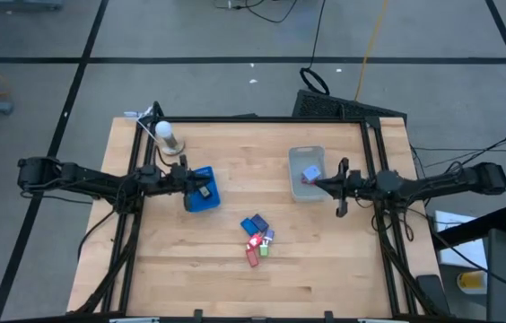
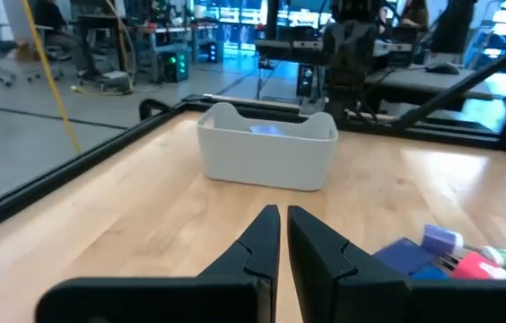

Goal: Pick & Place Office items
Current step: Put the left blue digital timer into the blue bin

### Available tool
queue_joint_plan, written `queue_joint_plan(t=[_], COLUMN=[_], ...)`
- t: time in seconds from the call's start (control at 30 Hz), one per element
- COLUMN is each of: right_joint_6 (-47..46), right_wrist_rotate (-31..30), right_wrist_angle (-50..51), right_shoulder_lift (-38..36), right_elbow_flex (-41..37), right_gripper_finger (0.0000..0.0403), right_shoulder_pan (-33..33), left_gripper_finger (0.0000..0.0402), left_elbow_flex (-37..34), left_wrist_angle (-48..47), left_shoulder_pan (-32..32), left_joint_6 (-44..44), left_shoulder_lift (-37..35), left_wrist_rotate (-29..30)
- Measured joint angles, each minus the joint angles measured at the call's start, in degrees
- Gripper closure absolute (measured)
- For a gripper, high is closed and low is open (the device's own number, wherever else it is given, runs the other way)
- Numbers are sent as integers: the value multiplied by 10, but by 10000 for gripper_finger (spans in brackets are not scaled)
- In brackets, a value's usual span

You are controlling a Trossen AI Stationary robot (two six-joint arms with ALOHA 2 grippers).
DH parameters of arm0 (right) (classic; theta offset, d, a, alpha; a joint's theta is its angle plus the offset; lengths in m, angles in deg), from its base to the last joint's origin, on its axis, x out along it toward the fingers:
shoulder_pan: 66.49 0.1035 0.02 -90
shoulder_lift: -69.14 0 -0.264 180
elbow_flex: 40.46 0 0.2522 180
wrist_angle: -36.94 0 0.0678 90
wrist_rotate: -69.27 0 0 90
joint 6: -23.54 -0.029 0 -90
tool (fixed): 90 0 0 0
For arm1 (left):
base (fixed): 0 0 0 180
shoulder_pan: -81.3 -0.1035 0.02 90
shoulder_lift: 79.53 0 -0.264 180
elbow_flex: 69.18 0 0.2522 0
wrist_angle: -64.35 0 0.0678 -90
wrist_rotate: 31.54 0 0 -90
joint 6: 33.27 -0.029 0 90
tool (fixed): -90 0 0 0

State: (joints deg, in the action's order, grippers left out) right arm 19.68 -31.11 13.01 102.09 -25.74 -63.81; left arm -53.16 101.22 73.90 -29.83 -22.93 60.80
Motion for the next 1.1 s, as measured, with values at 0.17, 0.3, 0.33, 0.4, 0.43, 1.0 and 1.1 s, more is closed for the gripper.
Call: queue_joint_plan(t=[0.17,0.3,0.33,0.4,0.43,1.0,1.1], right_joint_6=[1,-9,-9,3,11,-2,-2], right_wrist_rotate=[0,0,0,0,0,-2,1], right_wrist_angle=[-33,-29,-34,-66,-87,26,15], right_shoulder_lift=[-1,0,0,-2,-6,-70,-70], right_elbow_flex=[-1,-1,-1,-1,-1,-1,-1], right_gripper_finger=[402,401,402,402,402,403,403], right_shoulder_pan=[1,12,14,16,16,16,16], left_gripper_finger=[376,376,376,376,376,376,376], left_elbow_flex=[0,0,0,0,0,0,0], left_wrist_angle=[-7,-17,-17,-16,-16,-122,-126], left_shoulder_pan=[0,0,0,0,0,7,22], left_joint_6=[-10,-55,-64,-72,-74,65,67], left_shoulder_lift=[0,0,0,0,0,0,0], left_wrist_rotate=[7,7,7,7,7,0,-1])
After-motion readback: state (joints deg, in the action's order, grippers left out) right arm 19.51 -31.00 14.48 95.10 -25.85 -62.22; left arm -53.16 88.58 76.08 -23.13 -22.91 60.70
